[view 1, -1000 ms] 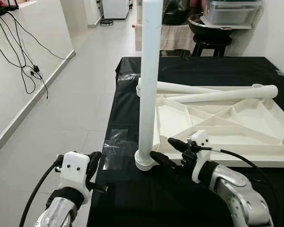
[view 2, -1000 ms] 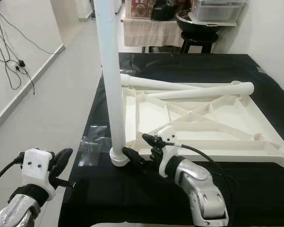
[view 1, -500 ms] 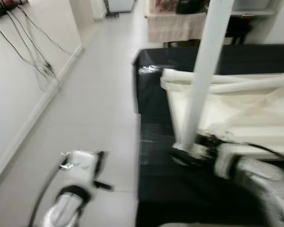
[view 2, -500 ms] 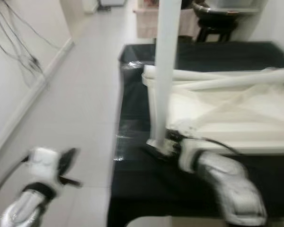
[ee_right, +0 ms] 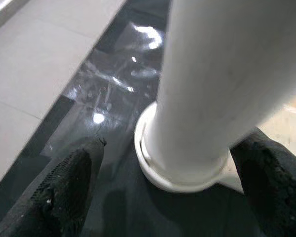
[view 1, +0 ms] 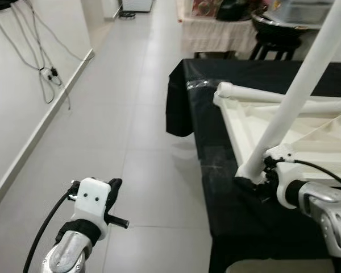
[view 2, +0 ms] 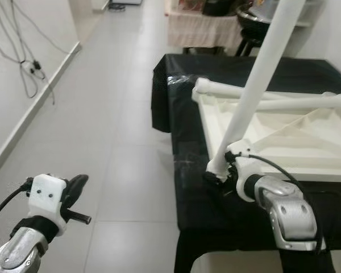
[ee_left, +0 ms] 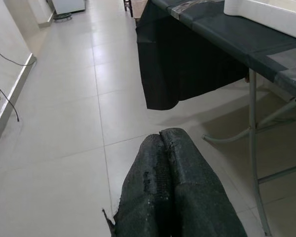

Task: Building children table

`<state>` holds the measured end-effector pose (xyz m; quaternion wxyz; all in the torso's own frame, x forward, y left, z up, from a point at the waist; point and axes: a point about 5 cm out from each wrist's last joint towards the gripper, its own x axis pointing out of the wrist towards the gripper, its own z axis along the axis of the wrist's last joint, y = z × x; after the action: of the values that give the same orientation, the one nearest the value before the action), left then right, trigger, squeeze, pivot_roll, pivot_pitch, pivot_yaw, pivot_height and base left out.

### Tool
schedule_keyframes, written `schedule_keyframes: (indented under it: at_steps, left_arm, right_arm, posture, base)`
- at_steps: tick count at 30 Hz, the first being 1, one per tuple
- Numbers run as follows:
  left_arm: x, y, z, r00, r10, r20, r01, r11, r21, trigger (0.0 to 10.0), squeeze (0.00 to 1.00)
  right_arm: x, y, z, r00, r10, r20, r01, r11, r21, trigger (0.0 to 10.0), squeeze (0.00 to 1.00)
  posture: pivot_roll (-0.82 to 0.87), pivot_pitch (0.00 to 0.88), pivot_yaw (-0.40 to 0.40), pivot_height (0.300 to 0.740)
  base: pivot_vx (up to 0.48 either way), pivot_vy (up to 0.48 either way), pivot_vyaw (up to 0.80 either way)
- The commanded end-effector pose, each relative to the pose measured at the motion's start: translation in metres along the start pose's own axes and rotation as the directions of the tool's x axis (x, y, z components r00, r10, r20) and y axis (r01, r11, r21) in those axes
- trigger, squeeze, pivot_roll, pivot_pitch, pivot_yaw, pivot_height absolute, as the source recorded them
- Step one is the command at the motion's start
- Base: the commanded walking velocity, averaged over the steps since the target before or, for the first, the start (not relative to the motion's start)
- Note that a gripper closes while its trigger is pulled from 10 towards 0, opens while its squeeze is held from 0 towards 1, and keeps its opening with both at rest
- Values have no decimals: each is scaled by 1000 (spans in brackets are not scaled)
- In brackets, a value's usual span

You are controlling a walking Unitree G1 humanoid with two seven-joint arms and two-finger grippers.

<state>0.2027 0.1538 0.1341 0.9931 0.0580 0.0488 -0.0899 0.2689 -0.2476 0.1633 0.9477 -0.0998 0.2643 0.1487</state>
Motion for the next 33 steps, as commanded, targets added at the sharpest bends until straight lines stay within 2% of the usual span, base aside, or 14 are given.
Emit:
schedule_keyframes:
  at_steps: [1,5,8,11,16,20,21,24,26,27,30,31,32,33]
  left_arm:
    - [-1,-2,-2,1000,-8,-5,8,1000,8,10000,0]
    - [-1,-2,-3,1000,-15,-6,15,1000,8,10000,0]
    - [-1,-3,-3,1000,-30,-7,30,1000,7,10000,0]
    - [0,-5,-4,999,-39,-7,39,999,4,10000,0]
    - [0,-6,-4,999,-43,-5,43,999,1,10000,0]
    - [0,-6,-4,999,-43,-4,43,999,1,10000,0]
    - [0,-6,-3,999,-40,2,40,999,10,10000,0]
    - [1,-6,-2,999,-34,8,34,999,26,10000,0]
    - [5,-4,4,999,4,50,-7,998,68,10000,0]
    - [5,-4,4,999,4,50,-7,998,68,10000,0]
    - [8,-3,9,996,23,85,-32,994,107,10000,0]
    - [8,-3,9,996,27,91,-37,992,117,10000,0]
    - [8,-3,9,996,27,91,-37,992,117,10000,0]
    - [7,-3,10,995,30,95,-42,992,123,10000,0]
  right_arm:
    - [-2,-2,-8,999,1,-47,1,999,37,10000,0]
    - [-7,-6,-13,996,9,-91,-7,1000,26,10000,0]
    - [-22,9,-18,955,238,-176,-245,970,-16,10000,0]
    - [-26,21,-18,921,339,-191,-351,936,-31,10000,0]
    - [-25,39,-17,879,441,-185,-451,892,-16,10000,0]
    - [-23,44,-16,870,460,-177,-469,883,-13,10000,0]
    - [-18,53,-10,858,497,-129,-504,863,-31,10000,0]
    - [-12,63,-4,844,532,-74,-536,842,-55,10000,0]
    - [3,83,18,806,576,140,-567,818,-101,10000,0]
    - [3,83,18,806,576,140,-567,818,-101,10000,0]
    - [23,107,43,764,523,378,-537,840,-77,10000,0]
    - [29,118,46,752,523,402,-540,838,-79,10000,0]
    - [29,118,46,752,523,402,-540,838,-79,10000,0]
    - [33,127,47,744,526,413,-544,835,-83,10000,0]
  posture:
    - [-72,107,-26,740]
    - [-73,106,-26,740]
    - [-81,101,-24,740]
    - [-79,98,-27,740]
    - [-69,91,-29,740]
    - [-66,89,-32,740]
    - [-62,83,-32,740]
    - [-62,82,-33,740]
    - [-61,79,-27,740]
    - [-61,79,-27,740]
    - [-47,80,-22,740]
    - [-43,81,-18,740]
    - [-43,81,-18,740]
    - [-43,81,-18,740]
  base:
    - [0,0,0]
    - [0,0,0]
    - [0,0,0]
    - [0,0,0]
    - [0,0,0]
    - [0,0,0]
    - [0,0,0]
    - [0,0,0]
    - [0,0,0]
    - [0,0,0]
    - [0,0,0]
    - [0,0,0]
    - [0,0,0]
    - [0,0,0]
